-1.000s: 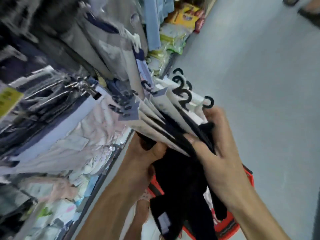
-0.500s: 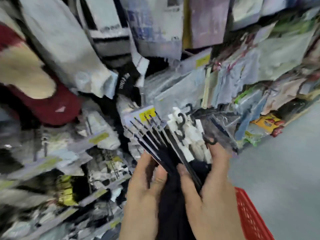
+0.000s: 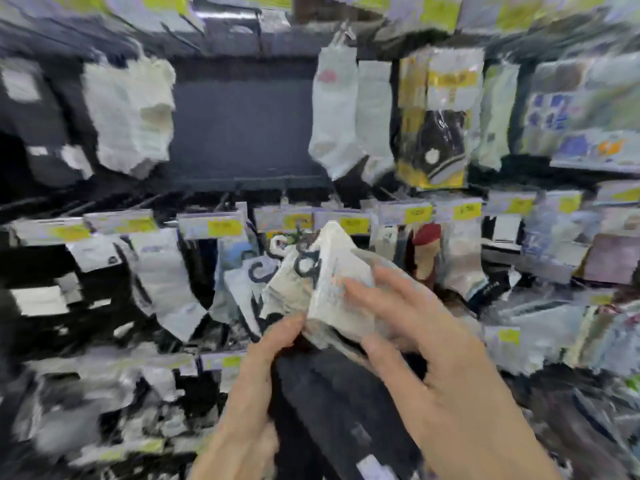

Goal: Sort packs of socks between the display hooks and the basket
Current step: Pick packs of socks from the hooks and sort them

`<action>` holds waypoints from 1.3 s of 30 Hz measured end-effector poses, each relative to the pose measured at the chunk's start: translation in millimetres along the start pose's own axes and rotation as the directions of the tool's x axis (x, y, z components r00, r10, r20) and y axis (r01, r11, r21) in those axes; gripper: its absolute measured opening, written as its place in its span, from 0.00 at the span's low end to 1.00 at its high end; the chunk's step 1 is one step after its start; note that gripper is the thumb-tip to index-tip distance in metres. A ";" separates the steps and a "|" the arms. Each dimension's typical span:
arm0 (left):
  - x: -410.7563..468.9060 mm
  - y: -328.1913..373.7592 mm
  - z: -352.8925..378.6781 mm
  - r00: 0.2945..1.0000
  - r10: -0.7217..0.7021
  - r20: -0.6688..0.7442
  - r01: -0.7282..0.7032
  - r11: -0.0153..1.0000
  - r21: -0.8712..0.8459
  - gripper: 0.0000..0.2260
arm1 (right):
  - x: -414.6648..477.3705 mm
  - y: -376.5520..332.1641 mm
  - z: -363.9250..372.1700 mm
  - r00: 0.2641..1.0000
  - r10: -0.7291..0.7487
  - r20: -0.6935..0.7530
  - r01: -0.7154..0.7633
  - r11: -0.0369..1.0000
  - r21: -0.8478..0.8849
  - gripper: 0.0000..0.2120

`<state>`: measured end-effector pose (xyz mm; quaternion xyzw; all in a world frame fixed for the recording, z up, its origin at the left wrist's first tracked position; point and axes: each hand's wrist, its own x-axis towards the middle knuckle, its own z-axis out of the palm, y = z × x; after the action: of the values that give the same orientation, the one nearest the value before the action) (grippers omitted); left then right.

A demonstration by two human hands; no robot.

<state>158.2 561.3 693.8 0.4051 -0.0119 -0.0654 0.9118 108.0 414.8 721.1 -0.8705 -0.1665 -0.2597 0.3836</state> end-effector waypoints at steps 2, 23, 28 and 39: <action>-5.7 25.7 -10.9 0.991 -0.026 0.133 0.037 0.996 -0.084 0.14 | 8.0 -20.0 6.0 0.998 -0.054 -0.039 0.051 0.997 -0.057 0.27; 28.6 126.3 -17.5 0.906 0.302 0.296 -0.350 0.928 0.126 0.29 | 110.9 -80.5 37.6 0.984 -0.137 -0.109 0.150 0.982 0.116 0.24; 62.5 129.9 7.1 0.867 0.469 0.170 -0.498 0.832 0.246 0.21 | 144.8 -46.0 29.8 0.974 -0.140 -0.179 0.191 0.934 0.303 0.12; 117.3 115.0 34.4 0.795 0.605 0.035 -0.580 0.743 0.332 0.17 | 213.5 21.0 24.3 0.985 -0.081 -0.154 0.162 0.744 0.648 0.11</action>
<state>284.5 597.2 798.4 0.5274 -0.1165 0.2458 0.8049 299.0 438.8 818.7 -0.6506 -0.2809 -0.2590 0.6563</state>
